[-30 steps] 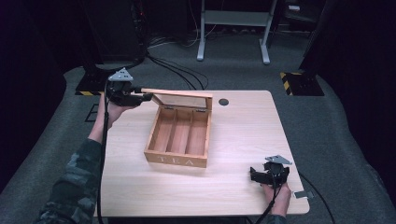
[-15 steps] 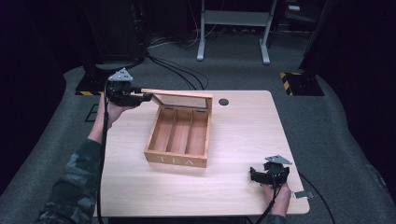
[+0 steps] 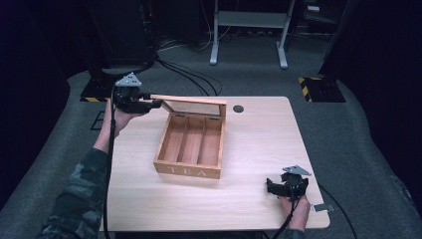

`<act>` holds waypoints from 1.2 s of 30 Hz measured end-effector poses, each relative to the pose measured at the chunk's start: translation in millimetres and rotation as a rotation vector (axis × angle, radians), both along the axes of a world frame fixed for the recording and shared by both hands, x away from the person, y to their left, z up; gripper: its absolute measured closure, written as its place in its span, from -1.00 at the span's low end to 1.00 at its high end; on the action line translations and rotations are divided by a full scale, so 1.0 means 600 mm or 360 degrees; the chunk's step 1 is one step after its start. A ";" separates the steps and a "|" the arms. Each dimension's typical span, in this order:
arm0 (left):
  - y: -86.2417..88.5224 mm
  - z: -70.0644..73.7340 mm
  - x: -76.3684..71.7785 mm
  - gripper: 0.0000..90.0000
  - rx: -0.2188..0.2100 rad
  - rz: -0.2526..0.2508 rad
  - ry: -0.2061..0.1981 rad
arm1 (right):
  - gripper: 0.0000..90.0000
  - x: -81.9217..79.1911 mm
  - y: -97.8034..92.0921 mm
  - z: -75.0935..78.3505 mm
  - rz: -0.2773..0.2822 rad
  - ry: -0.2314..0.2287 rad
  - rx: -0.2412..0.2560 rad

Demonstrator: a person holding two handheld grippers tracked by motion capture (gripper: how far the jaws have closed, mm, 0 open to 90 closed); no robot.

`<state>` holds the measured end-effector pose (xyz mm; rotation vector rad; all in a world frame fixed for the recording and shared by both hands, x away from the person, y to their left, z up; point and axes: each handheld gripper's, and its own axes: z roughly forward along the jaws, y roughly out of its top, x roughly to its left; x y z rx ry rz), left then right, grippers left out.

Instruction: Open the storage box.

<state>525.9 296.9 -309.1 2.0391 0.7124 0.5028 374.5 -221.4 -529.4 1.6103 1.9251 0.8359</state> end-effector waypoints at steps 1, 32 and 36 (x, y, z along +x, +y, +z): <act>0.000 0.000 0.000 0.20 -0.0001 0.0000 0.0000 | -0.93 0.000 0.000 0.000 0.0000 0.0000 0.0000; 0.001 0.001 0.001 0.22 -0.0002 0.0007 0.0000 | -0.93 0.000 0.000 0.000 -0.0004 0.0000 0.0003; 0.001 0.001 0.000 0.23 0.0000 0.0007 0.0000 | -0.93 0.000 0.000 0.000 -0.0004 0.0000 0.0002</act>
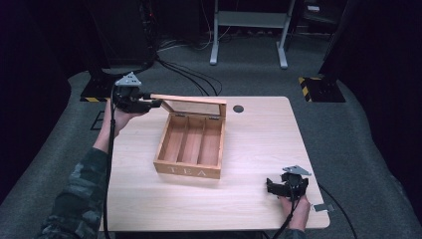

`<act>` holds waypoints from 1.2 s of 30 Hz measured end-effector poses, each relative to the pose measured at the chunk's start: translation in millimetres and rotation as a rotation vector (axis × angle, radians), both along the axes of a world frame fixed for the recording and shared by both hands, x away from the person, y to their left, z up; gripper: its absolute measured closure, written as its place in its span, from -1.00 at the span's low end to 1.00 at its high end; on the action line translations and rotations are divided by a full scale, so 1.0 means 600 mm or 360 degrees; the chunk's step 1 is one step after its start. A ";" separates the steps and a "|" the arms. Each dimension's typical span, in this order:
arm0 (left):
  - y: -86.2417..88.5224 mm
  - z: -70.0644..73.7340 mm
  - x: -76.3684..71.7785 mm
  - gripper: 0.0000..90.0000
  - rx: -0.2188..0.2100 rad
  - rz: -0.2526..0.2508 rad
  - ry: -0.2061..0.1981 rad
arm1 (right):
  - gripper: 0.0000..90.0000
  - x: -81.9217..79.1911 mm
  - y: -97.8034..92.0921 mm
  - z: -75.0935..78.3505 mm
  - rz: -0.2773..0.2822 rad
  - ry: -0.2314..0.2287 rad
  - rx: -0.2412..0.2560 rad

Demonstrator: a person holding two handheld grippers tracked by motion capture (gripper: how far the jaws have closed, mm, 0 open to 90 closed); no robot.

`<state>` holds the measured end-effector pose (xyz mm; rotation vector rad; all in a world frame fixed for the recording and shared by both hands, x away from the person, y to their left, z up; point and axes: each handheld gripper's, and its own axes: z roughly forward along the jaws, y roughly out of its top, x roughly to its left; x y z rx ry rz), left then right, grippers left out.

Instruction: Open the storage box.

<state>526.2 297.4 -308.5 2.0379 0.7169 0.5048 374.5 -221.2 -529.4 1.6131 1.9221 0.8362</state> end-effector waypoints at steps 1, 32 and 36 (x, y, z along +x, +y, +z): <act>0.000 0.000 0.000 0.23 -0.0001 0.0000 0.0001 | -0.93 0.000 0.000 0.000 0.0003 0.0000 0.0000; -0.004 -0.051 -0.063 0.03 -0.0021 0.0037 -0.0032 | -0.92 0.000 -0.002 0.000 0.0018 -0.0004 -0.0016; 0.000 -0.068 -0.077 0.01 -0.0037 0.0037 -0.0019 | -0.92 0.000 -0.001 0.000 0.0017 -0.0005 -0.0015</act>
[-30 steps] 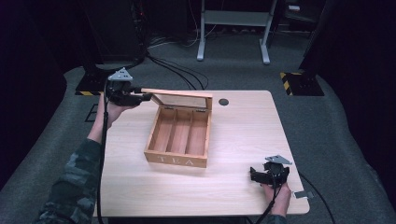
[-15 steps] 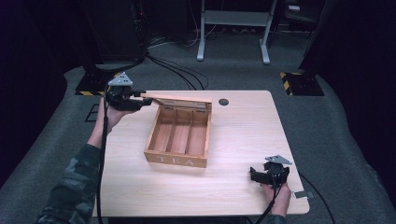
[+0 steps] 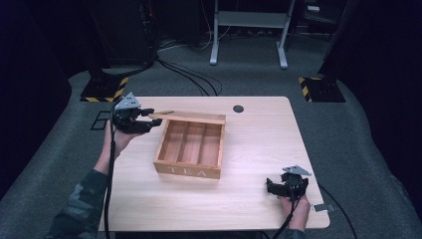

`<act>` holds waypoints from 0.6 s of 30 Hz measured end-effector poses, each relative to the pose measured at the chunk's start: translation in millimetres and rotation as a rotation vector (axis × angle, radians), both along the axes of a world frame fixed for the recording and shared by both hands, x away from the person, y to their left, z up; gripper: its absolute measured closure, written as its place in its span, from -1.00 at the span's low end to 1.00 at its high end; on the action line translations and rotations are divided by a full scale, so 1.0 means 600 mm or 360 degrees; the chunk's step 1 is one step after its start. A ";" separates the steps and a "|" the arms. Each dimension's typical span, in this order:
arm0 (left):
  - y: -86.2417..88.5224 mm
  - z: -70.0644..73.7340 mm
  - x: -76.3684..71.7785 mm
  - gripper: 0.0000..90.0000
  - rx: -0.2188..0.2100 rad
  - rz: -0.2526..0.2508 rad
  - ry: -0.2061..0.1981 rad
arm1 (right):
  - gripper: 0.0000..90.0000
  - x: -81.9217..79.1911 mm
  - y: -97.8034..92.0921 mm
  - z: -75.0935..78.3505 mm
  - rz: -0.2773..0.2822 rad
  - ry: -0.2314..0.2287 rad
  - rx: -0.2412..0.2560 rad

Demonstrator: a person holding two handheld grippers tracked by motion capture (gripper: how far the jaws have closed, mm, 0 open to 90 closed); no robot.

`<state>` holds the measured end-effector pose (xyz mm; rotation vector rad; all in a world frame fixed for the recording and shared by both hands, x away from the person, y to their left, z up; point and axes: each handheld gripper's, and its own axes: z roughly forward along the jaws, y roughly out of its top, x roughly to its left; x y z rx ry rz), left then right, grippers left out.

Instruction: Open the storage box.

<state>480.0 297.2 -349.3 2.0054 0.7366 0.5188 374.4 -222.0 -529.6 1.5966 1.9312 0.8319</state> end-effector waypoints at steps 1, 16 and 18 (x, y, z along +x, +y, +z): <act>0.001 -0.004 -0.003 0.00 -0.0005 0.0000 0.0005 | -0.92 0.000 0.000 0.000 0.0001 -0.0002 0.0002; 0.008 -0.088 -0.055 -0.09 -0.0050 0.0032 0.0028 | -0.92 0.000 0.000 0.000 0.0000 0.0000 0.0000; 0.009 -0.097 -0.059 -0.10 -0.0048 0.0036 0.0033 | -0.92 0.000 0.000 0.000 0.0002 -0.0002 0.0001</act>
